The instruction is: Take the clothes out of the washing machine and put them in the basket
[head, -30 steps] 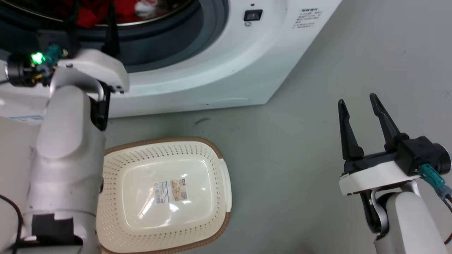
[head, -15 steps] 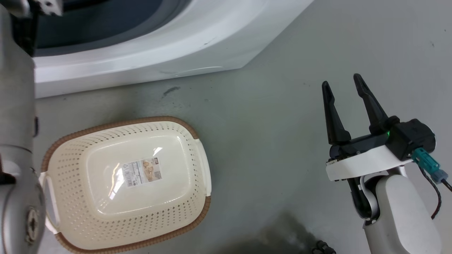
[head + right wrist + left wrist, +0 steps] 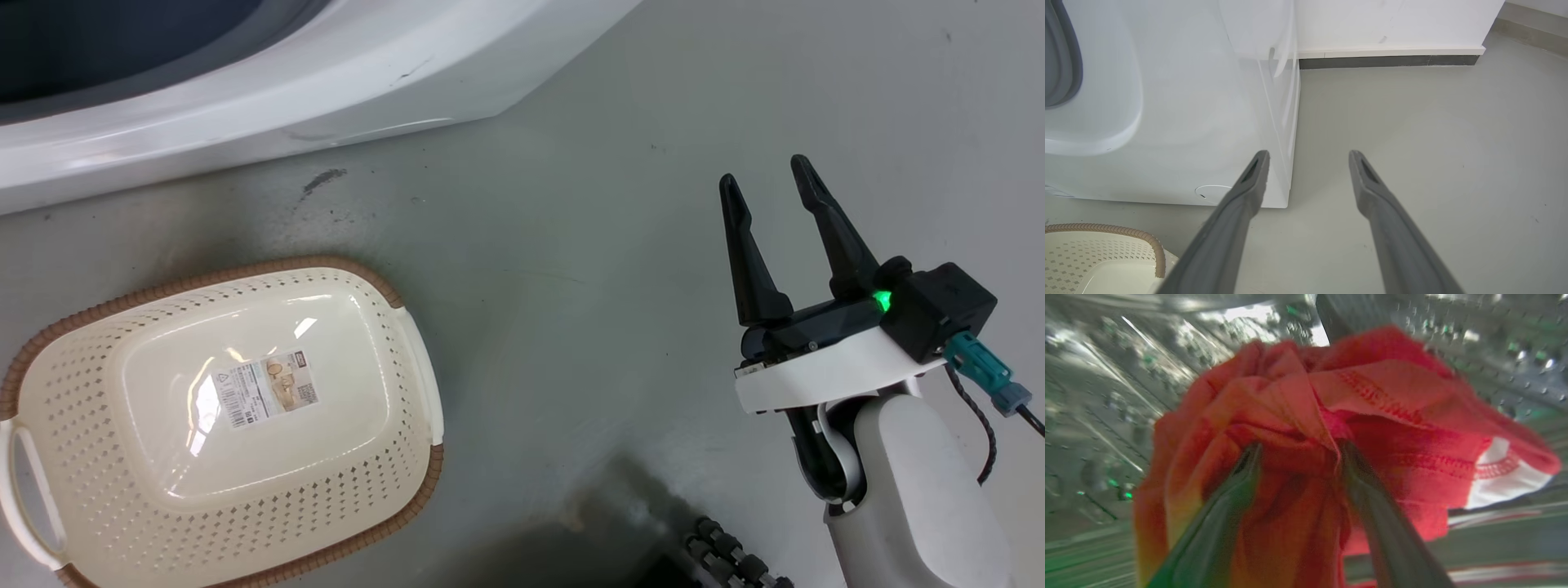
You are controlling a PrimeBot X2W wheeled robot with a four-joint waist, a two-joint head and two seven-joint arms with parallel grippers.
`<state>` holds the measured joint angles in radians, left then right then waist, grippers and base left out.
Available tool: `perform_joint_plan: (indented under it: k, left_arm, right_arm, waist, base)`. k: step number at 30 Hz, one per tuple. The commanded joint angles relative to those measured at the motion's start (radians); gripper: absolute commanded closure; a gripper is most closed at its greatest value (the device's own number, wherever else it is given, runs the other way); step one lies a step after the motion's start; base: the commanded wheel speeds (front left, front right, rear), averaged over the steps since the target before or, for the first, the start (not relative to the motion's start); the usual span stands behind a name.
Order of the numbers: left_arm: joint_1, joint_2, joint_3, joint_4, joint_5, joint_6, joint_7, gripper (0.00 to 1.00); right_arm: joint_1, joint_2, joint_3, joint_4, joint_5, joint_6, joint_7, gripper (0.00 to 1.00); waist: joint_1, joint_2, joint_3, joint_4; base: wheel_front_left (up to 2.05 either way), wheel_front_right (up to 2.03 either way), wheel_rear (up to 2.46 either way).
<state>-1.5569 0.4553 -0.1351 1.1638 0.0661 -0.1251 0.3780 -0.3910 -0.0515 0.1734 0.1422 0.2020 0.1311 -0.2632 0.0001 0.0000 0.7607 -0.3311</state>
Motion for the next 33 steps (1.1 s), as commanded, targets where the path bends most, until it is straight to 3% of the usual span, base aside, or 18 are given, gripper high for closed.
perform_joint_plan:
  k: [1,8,9,10,11,16,25,33]
  left_arm:
    - [-0.015,0.006,-0.006,0.01,-0.004,-0.002,0.031,0.0]
    - [-0.039,0.028,-0.003,0.064,-0.035,-0.005,0.221,0.0]
    - [-0.038,0.03,-0.001,0.066,-0.041,-0.005,0.237,0.3]
    - [-0.039,0.033,0.0,0.065,-0.044,-0.005,0.242,0.7]
    - [-0.036,0.035,0.0,0.061,-0.049,-0.005,0.243,1.0]
    - [-0.012,0.039,-0.002,0.006,-0.055,0.027,0.166,1.0]
    - [0.131,0.006,0.002,-0.099,-0.088,0.061,-0.186,1.0]
    - [0.274,-0.042,0.036,-0.075,-0.149,0.081,-0.418,1.0]
  right_arm:
    - [-0.018,0.002,0.004,-0.002,0.004,-0.001,-0.002,0.0]
    - [-0.024,0.002,0.013,0.001,0.023,-0.001,-0.002,0.0]
    - [-0.025,0.002,0.014,0.001,0.027,-0.001,-0.002,0.0]
    - [-0.025,0.002,0.014,0.002,0.03,-0.001,-0.002,0.0]
    - [-0.026,0.002,0.015,0.003,0.031,-0.001,-0.002,0.0]
    - [-0.027,0.002,0.01,0.011,0.034,-0.001,-0.002,0.0]
    - [-0.014,0.002,-0.014,0.038,0.01,-0.001,-0.002,0.0]
    - [0.026,0.002,-0.034,0.069,-0.022,-0.001,-0.002,0.0]
  waist:
    - [-0.0001,0.0,0.007,-0.007]
    - [-0.0001,0.0,0.014,-0.023]
    - [-0.0001,0.0,0.014,-0.024]
    - [-0.0001,0.0,0.013,-0.025]
    - [-0.0001,0.0,0.011,-0.026]
    - [-0.0001,0.0,-0.007,-0.025]
    - [-0.0001,0.0,-0.103,0.004]
    - [-0.0001,0.0,-0.229,0.03]
  base:
    - [0.0,0.0,0.0]
    - [0.0,0.0,0.0]
    - [0.0,0.0,0.0]
    - [0.0,0.0,0.0]
    - [0.0,0.0,0.0]
    - [0.0,0.0,0.0]
    - [0.0,0.0,0.0]
    - [0.0,0.0,0.0]
